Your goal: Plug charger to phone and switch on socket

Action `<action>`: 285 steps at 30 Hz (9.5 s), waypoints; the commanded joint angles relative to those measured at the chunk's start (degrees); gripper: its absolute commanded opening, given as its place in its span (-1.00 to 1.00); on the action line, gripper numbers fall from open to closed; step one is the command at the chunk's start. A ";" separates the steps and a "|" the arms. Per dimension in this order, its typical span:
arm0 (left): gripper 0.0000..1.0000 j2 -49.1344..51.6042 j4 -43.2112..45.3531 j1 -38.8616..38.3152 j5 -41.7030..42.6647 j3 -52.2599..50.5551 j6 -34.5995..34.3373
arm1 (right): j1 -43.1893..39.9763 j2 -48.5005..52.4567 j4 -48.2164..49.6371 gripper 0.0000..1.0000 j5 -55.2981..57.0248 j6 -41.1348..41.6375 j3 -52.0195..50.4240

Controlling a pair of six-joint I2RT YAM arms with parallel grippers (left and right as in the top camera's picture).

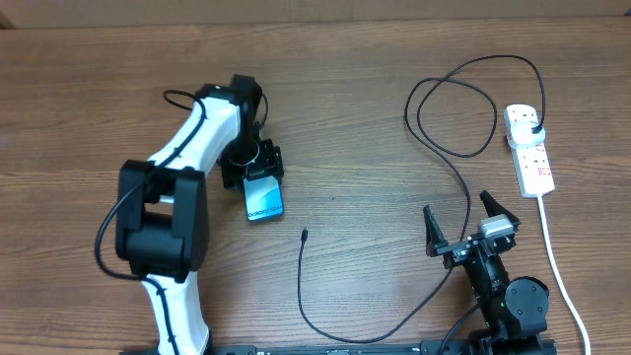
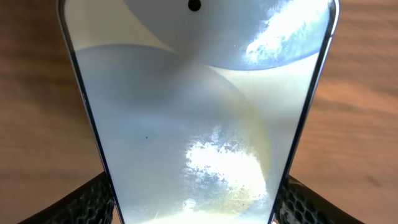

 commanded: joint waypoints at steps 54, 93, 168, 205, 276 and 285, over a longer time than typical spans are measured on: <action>-0.59 -9.57 -16.63 0.85 58.21 5.62 13.77 | 0.26 -0.52 0.22 1.00 0.35 -0.26 -0.61; -0.91 -9.57 -30.95 0.92 72.81 5.62 -3.37 | 0.26 -0.52 0.20 1.00 0.35 -0.26 -0.61; -0.92 -9.57 -10.19 0.79 21.79 5.62 12.85 | 0.26 14.69 -29.53 1.00 -14.49 23.69 36.37; -0.91 -9.57 -2.45 -7.48 38.45 5.62 9.86 | 11.96 75.14 -53.72 0.49 -34.42 27.98 62.95; -0.25 -9.60 21.44 -4.74 78.29 5.86 17.14 | 6.91 83.73 -24.20 -0.93 -53.31 25.68 63.12; -0.42 -9.64 21.59 -4.72 78.29 5.86 17.14 | 5.99 86.01 -24.17 -0.93 -53.57 25.20 63.12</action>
